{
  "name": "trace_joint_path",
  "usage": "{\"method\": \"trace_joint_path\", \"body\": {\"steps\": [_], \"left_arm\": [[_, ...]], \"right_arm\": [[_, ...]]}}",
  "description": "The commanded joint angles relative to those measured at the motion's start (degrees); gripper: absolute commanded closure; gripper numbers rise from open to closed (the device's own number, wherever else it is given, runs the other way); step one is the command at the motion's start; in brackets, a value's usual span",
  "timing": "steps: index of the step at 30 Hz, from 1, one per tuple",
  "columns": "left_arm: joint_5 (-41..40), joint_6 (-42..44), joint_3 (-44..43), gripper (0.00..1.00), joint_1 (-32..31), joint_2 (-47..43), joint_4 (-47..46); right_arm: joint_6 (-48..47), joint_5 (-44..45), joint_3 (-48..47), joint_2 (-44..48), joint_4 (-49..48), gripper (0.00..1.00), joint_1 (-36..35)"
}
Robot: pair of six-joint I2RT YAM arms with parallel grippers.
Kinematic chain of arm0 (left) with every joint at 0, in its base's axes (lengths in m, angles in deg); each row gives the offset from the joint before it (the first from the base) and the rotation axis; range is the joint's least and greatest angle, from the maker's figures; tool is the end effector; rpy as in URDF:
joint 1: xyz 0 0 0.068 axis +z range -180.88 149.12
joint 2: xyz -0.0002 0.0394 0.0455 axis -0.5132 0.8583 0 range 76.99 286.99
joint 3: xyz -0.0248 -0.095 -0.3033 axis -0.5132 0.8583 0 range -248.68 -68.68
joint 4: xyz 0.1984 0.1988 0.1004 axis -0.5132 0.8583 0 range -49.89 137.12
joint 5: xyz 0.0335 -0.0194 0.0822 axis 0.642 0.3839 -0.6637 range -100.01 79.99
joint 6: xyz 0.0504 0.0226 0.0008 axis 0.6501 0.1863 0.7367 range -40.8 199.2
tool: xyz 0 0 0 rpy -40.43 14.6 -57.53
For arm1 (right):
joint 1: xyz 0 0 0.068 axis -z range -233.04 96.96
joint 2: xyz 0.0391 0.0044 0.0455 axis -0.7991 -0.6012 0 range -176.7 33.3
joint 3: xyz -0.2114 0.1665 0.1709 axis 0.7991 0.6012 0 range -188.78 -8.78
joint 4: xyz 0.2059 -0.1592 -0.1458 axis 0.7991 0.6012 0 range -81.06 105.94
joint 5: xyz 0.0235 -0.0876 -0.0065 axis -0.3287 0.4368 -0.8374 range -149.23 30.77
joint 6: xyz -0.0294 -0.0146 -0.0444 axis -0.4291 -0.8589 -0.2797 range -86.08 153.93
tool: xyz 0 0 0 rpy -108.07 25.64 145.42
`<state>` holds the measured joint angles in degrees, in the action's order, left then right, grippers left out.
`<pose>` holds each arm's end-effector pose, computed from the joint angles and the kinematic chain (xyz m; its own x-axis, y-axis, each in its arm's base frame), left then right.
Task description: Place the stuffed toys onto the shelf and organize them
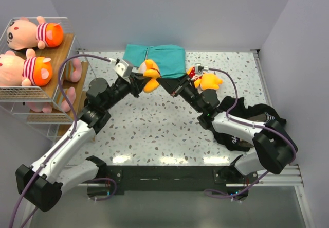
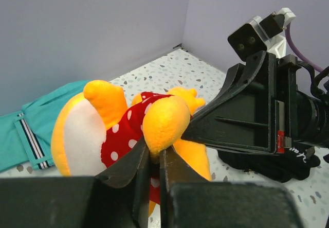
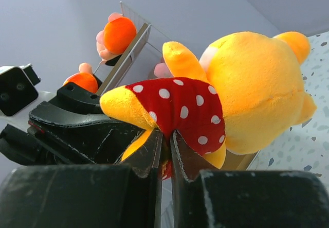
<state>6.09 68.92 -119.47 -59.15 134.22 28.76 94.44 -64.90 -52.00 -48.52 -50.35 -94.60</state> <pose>0.2154 -0.1275 0.4124 -0.0505 -0.1675 -0.9846 0.7006 0.6967 -0.1544 0.2514 0.2279 0.3307 -0.5047 0.7102 -0.4908 -0.5890 0.1324 0.7972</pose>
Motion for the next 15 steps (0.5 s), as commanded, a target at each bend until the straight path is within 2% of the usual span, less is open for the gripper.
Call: {"method": "trace_joint_path", "body": {"steps": [1,3,4,6,7,8,9,10,12,13,15], "left_arm": [[1.48,1.84,-3.97,1.00,-0.12,0.42,-2.19],[1.92,2.37,-5.55,1.00,-0.12,0.86,-0.78],[1.92,3.07,-5.99,1.00,-0.12,1.39,0.62],[1.05,4.30,-7.21,1.00,-0.12,1.74,2.20],[0.43,6.13,-7.83,1.00,-0.20,2.26,4.48],[-1.14,7.20,-8.45,1.00,-0.12,2.62,5.98],[-2.37,8.43,-10.19,1.00,-0.12,3.40,9.82],[-3.95,10.96,-10.99,1.00,-0.12,3.93,11.25],[-9.57,13.70,-13.10,1.00,-0.12,5.60,19.05],[-11.68,15.54,-13.63,1.00,-0.12,6.22,20.74],[-18.01,17.92,-14.78,1.00,-0.12,8.32,25.74]], "right_arm": [[0.66,-2.50,0.59,-1.23,-5.49,0.82,0.08],[0.14,-3.20,0.60,-1.32,-5.14,0.74,0.34],[-0.04,-3.47,0.68,-1.06,-4.44,0.62,0.51],[-1.18,-4.34,0.95,-0.71,-3.47,0.48,0.78],[-1.79,-4.78,1.38,0.34,-1.73,0.33,1.13],[-2.58,-4.79,1.73,1.04,-0.06,0.25,1.39],[-4.77,-4.53,2.17,2.18,2.14,0.05,1.39],[-6.44,-4.18,2.09,4.37,8.16,0.01,1.66],[-13.11,-1.98,0.35,7.19,16.27,0.01,1.75],[-15.23,-1.19,-0.54,8.33,24.23,0.01,1.83],[-21.12,1.09,-2.73,11.24,30.08,0.01,1.83]]}}
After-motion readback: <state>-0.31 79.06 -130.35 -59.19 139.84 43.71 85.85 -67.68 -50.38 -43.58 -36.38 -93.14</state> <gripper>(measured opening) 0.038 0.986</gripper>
